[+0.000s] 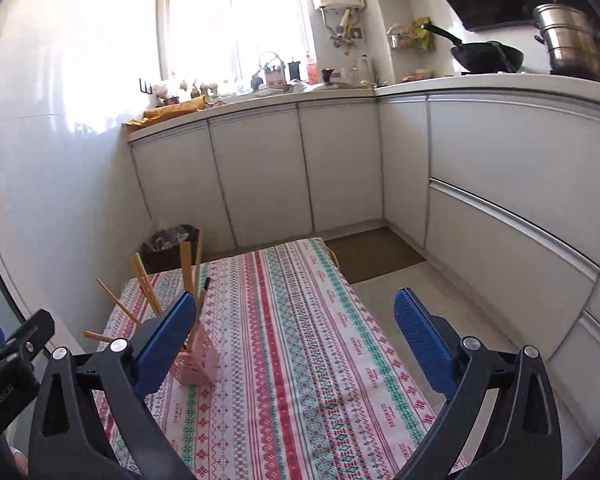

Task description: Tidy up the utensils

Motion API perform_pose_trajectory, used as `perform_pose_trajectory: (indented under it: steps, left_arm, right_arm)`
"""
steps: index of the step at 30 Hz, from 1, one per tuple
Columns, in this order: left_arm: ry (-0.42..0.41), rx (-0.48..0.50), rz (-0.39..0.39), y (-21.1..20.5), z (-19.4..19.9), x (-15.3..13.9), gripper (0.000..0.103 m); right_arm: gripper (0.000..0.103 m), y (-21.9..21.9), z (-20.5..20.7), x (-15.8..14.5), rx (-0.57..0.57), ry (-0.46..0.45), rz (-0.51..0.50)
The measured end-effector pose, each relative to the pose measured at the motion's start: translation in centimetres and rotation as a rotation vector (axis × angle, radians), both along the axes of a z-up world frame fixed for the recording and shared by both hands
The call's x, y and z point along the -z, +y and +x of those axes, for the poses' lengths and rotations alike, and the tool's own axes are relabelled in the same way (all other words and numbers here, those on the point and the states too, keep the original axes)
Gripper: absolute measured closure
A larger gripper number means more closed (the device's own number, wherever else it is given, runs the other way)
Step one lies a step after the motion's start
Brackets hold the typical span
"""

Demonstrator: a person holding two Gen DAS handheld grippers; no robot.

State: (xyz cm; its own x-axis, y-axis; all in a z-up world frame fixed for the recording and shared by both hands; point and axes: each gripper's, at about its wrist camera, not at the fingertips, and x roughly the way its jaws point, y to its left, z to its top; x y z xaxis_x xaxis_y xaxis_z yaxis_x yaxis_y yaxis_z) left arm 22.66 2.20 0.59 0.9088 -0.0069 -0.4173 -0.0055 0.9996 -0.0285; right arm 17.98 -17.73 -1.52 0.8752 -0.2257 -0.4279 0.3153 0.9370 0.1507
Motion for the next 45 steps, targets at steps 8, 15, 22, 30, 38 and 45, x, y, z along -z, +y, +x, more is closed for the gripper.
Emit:
perform_pose_trajectory:
  steps: [8, 15, 22, 30, 38, 45]
  left_arm:
    - [-0.082, -0.074, 0.097, -2.9, -2.2, 0.1, 0.007]
    - [-0.100, -0.044, 0.075, -3.9, -3.5, -0.1, 0.007]
    - [-0.082, -0.049, 0.059, -3.8, -3.4, 0.1, 0.007]
    - [-0.057, -0.047, 0.047, -3.7, -3.0, 0.4, 0.007]
    - [-0.052, -0.048, 0.041, -3.5, -2.8, 0.4, 0.007]
    - [-0.050, -0.048, 0.039, -3.5, -2.7, 0.4, 0.007]
  right_arm:
    - [0.007, -0.7, -2.2, -0.3, 0.016, -0.013, -0.044]
    - [0.007, -1.8, -4.3, -1.0, 0.062, -0.055, -0.034]
    - [0.007, -2.7, -4.3, -0.4, 0.067, -0.024, -0.006]
    - [0.007, -2.8, -4.0, -0.2, 0.066, -0.011, 0.017]
    - [0.007, -2.8, -3.8, 0.1, 0.057, 0.005, 0.027]
    - [0.007, -3.0, -3.6, 0.1, 0.051, 0.014, 0.038]
